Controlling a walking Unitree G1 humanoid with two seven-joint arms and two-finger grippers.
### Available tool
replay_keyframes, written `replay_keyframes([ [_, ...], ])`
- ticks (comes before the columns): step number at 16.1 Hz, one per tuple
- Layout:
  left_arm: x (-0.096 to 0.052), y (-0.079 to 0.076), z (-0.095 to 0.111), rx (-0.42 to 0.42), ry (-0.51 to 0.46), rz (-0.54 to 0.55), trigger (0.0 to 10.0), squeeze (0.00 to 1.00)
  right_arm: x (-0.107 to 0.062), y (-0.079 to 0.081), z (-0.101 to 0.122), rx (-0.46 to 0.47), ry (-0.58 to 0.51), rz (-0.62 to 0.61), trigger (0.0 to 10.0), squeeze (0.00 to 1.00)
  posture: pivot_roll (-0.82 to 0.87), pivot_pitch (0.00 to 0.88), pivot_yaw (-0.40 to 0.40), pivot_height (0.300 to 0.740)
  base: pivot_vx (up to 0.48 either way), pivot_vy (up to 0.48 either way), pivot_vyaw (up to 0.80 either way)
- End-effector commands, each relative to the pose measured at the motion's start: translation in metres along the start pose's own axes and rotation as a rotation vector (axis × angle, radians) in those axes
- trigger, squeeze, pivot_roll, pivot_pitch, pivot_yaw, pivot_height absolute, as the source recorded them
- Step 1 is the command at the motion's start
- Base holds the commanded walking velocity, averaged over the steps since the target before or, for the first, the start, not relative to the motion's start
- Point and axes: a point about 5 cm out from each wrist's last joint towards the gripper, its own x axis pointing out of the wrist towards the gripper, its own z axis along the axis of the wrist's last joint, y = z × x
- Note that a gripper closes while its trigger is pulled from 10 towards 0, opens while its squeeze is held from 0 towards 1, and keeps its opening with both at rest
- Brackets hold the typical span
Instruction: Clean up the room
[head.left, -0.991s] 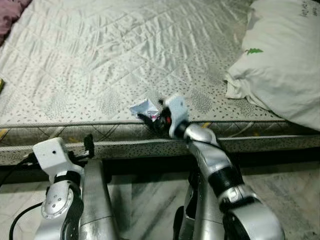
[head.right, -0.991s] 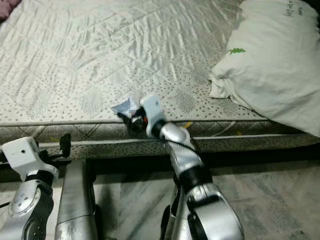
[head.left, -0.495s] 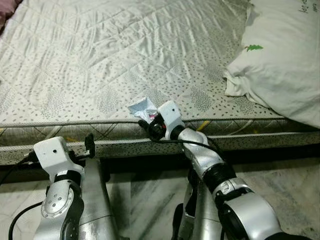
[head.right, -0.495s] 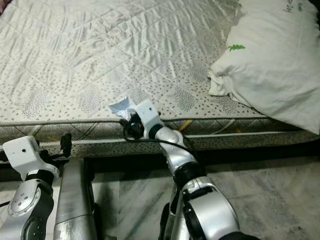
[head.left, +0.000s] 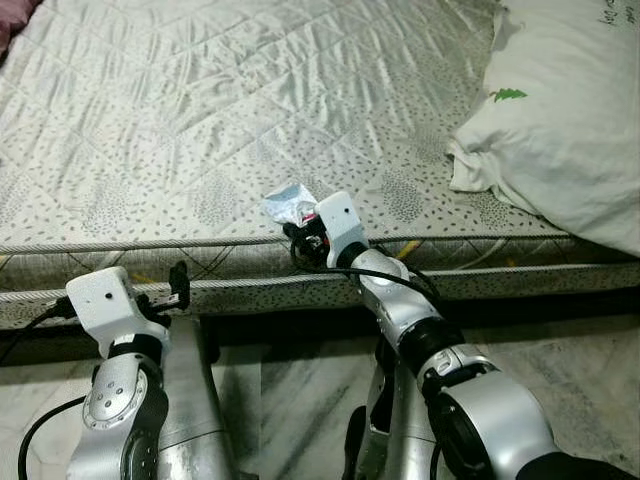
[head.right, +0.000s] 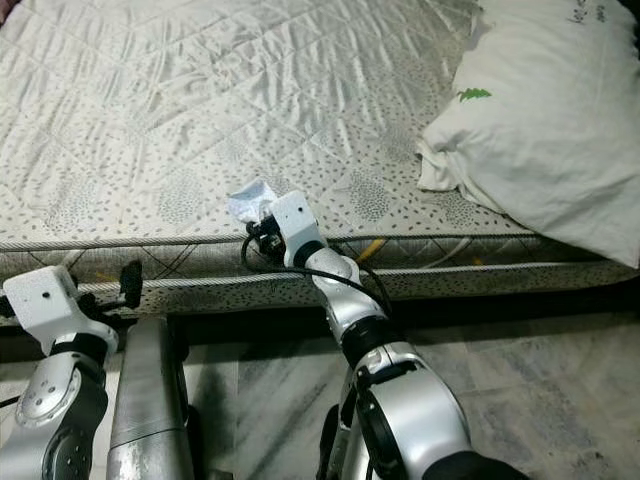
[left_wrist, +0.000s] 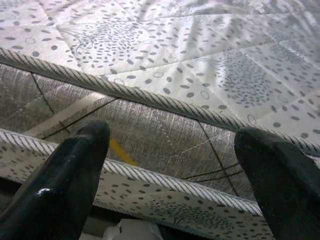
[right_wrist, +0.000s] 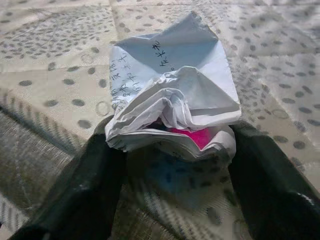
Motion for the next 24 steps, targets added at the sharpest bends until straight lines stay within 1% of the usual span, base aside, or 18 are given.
replay_keyframes([
  [1, 0.001, 0.002, -0.004, 0.008, 0.021, 0.016, 10.0, 0.00, 0.000, -0.005, 0.000, 0.007, -0.003, -0.022, 0.0, 0.00, 0.20, 0.176, -0.106, 0.458, 0.000, 0.000, 0.00],
  [8, 0.005, -0.001, -0.003, 0.009, 0.011, 0.001, 10.0, 0.00, -0.003, -0.011, -0.004, 0.001, -0.001, -0.045, 0.0, 0.00, 0.20, 0.156, -0.103, 0.458, 0.000, 0.000, 0.00],
  [15, 0.008, -0.003, -0.003, 0.009, 0.005, -0.007, 10.0, 0.00, -0.003, -0.013, -0.002, -0.002, -0.011, -0.054, 0.0, 0.00, 0.19, 0.138, -0.099, 0.458, 0.000, 0.000, 0.00],
  [20, 0.018, -0.007, -0.004, 0.000, 0.000, -0.023, 10.0, 0.00, -0.007, -0.022, -0.002, 0.005, -0.034, -0.086, 0.0, 0.00, 0.16, 0.095, -0.084, 0.458, 0.000, 0.000, 0.00],
  [21, 0.023, -0.007, -0.005, -0.005, 0.002, -0.027, 10.0, 0.00, -0.011, -0.030, -0.003, 0.055, -0.055, -0.126, 0.0, 0.00, 0.14, 0.051, -0.072, 0.458, 0.000, 0.000, 0.00],
  [22, 0.025, -0.008, -0.005, -0.005, 0.002, -0.033, 10.0, 0.00, -0.013, -0.035, -0.003, 0.082, -0.065, -0.149, 0.0, 0.00, 0.13, 0.041, -0.068, 0.458, 0.000, 0.000, 0.00],
  [23, 0.030, -0.010, -0.006, -0.002, -0.002, -0.048, 10.0, 0.00, -0.020, -0.044, -0.005, 0.136, -0.083, -0.196, 0.0, 0.00, 0.11, 0.017, -0.061, 0.458, 0.000, 0.000, 0.00],
  [24, 0.033, -0.013, -0.007, -0.001, -0.002, -0.058, 10.0, 0.00, -0.027, -0.050, -0.008, 0.167, -0.100, -0.229, 0.0, 0.00, 0.10, 0.002, -0.057, 0.458, 0.000, 0.000, 0.00],
])
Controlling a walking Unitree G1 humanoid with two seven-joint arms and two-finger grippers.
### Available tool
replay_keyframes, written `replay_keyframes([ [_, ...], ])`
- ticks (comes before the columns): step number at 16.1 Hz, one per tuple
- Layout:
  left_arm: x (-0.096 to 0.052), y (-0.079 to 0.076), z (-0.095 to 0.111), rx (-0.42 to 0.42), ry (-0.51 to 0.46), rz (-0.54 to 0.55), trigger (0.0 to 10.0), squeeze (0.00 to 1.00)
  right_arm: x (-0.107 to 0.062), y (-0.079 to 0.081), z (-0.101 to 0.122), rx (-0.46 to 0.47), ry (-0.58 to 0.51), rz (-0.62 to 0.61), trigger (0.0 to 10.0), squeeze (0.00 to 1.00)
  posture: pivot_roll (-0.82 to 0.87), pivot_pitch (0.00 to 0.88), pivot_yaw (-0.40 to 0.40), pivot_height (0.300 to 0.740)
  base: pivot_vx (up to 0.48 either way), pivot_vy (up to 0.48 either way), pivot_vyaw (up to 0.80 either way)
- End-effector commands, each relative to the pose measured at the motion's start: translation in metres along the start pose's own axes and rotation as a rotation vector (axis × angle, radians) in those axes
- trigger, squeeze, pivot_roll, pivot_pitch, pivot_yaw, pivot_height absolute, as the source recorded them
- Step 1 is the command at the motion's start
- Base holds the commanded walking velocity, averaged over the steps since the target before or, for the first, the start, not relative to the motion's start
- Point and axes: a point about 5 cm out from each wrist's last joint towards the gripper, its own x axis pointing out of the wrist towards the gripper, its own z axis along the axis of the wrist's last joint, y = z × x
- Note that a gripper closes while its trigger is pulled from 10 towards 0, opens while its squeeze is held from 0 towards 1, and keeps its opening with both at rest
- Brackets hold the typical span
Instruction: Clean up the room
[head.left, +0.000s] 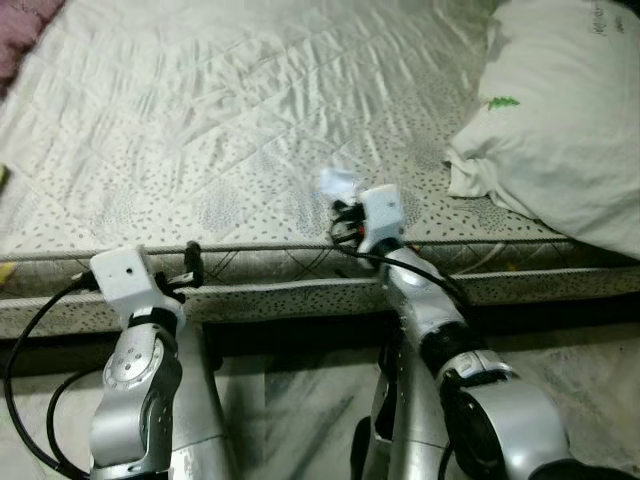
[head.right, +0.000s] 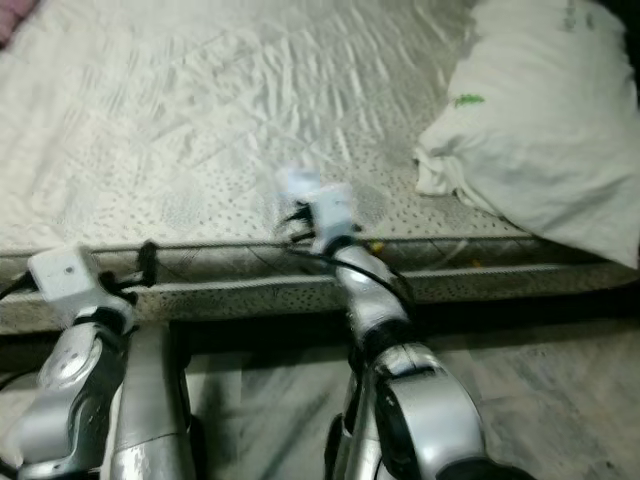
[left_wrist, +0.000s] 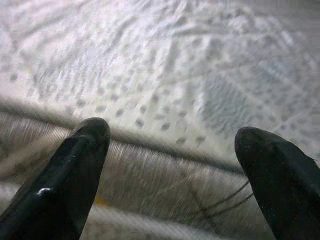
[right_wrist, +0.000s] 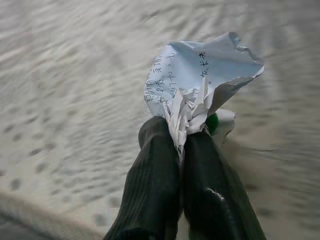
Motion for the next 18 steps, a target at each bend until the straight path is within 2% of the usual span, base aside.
replay_keyframes([
  [1, 0.002, -0.002, -0.003, 0.007, 0.005, -0.012, 10.0, 0.00, -0.005, -0.010, 0.001, 0.035, -0.012, -0.042, 0.0, 0.00, 0.08, 0.000, -0.053, 0.458, 0.000, 0.000, 0.00],
  [3, 0.006, -0.004, -0.005, 0.009, 0.004, -0.024, 10.0, 0.00, -0.019, -0.022, -0.001, 0.066, -0.045, -0.110, 0.0, 0.00, 0.06, 0.000, -0.047, 0.458, 0.000, 0.000, 0.00],
  [4, 0.009, -0.004, -0.006, 0.009, 0.001, -0.021, 10.0, 0.00, -0.035, -0.031, -0.002, 0.060, -0.089, -0.172, 0.0, 0.00, 0.05, 0.000, -0.045, 0.458, 0.000, 0.000, 0.00],
  [6, 0.012, -0.002, -0.005, 0.015, -0.016, -0.009, 10.0, 0.00, -0.047, -0.036, -0.002, 0.066, -0.120, -0.219, 0.0, 0.00, 0.05, 0.000, -0.042, 0.458, 0.000, 0.000, 0.00],
  [7, 0.013, -0.001, -0.005, 0.016, -0.019, -0.010, 10.0, 0.00, -0.053, -0.035, -0.005, 0.054, -0.111, -0.224, 4.2, 0.00, 0.04, 0.000, -0.037, 0.458, 0.000, 0.000, 0.00],
  [8, 0.014, -0.002, -0.004, 0.021, -0.026, -0.017, 10.0, 0.00, -0.052, -0.032, -0.006, 0.055, -0.106, -0.212, 10.0, 0.00, 0.04, 0.000, -0.034, 0.458, 0.000, 0.000, 0.00],
  [11, 0.019, -0.006, -0.003, 0.019, -0.044, -0.042, 10.0, 0.00, -0.044, -0.032, 0.009, 0.063, -0.157, -0.198, 10.0, 0.00, 0.04, 0.000, -0.032, 0.468, 0.000, 0.000, 0.00],
  [14, 0.020, -0.005, -0.004, 0.019, -0.051, -0.040, 10.0, 0.00, -0.040, -0.028, 0.021, 0.068, -0.164, -0.190, 10.0, 0.00, 0.04, 0.000, -0.034, 0.508, 0.000, 0.000, 0.00],
  [18, 0.020, -0.005, -0.004, 0.021, -0.057, -0.040, 10.0, 0.00, -0.040, -0.026, 0.023, 0.065, -0.161, -0.179, 10.0, 0.00, 0.04, 0.000, -0.034, 0.568, 0.000, 0.000, 0.00],
])
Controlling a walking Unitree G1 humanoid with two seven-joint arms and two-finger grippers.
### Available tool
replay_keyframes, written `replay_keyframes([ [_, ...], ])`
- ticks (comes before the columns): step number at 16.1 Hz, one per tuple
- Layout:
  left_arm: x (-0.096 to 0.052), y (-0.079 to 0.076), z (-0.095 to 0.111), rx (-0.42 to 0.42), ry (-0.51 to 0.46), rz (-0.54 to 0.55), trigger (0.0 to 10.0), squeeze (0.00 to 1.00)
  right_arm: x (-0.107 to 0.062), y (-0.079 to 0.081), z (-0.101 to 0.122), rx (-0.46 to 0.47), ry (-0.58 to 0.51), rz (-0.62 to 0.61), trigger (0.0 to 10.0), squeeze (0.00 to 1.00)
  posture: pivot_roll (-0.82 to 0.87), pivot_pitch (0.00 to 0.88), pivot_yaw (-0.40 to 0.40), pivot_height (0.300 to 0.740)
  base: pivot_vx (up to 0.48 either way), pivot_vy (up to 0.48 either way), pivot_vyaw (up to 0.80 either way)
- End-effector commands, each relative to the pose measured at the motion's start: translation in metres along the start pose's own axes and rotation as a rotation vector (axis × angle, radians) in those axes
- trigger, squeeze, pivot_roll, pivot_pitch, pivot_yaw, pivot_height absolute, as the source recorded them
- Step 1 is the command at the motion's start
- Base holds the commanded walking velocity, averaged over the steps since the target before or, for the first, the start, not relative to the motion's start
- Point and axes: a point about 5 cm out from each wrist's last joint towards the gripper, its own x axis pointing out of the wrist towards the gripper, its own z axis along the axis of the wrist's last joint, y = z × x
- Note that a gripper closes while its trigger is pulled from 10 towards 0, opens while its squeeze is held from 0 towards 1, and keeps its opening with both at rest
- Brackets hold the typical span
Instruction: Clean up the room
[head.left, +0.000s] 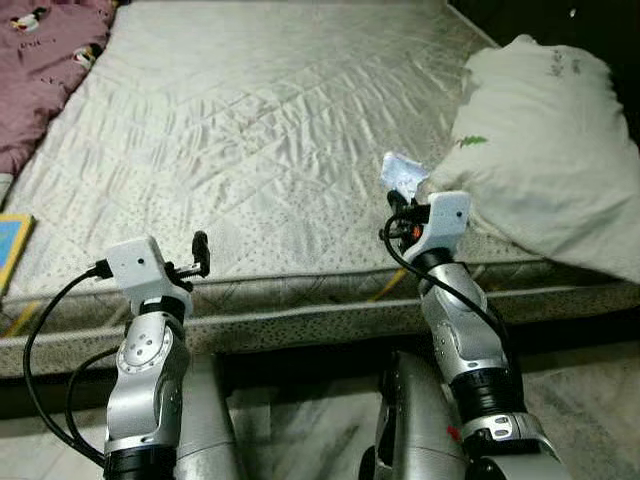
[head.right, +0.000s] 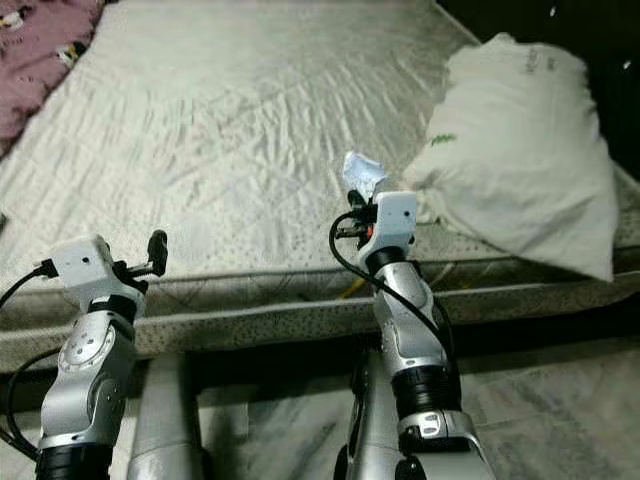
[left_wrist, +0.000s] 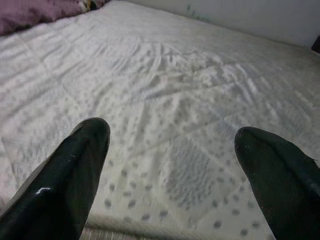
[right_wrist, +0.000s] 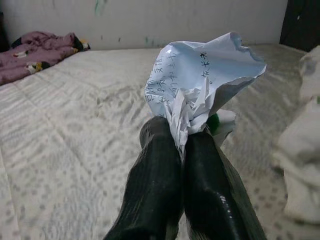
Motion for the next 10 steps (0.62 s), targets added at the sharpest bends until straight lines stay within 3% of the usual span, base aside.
replay_keyframes([
  [1, 0.0019, -0.0024, 0.0019, 0.010, -0.013, -0.018, 10.0, 0.00, 0.0016, -0.0022, 0.0058, -0.005, -0.017, -0.004, 10.0, 0.00, 0.05, 0.000, -0.043, 0.583, 0.000, 0.000, 0.00],
  [10, 0.0055, -0.0040, -0.0007, -0.026, -0.009, -0.006, 10.0, 0.00, 0.0037, -0.0063, 0.0112, -0.024, -0.019, -0.014, 10.0, 0.00, 0.04, 0.000, -0.044, 0.698, 0.000, 0.000, 0.00],
])
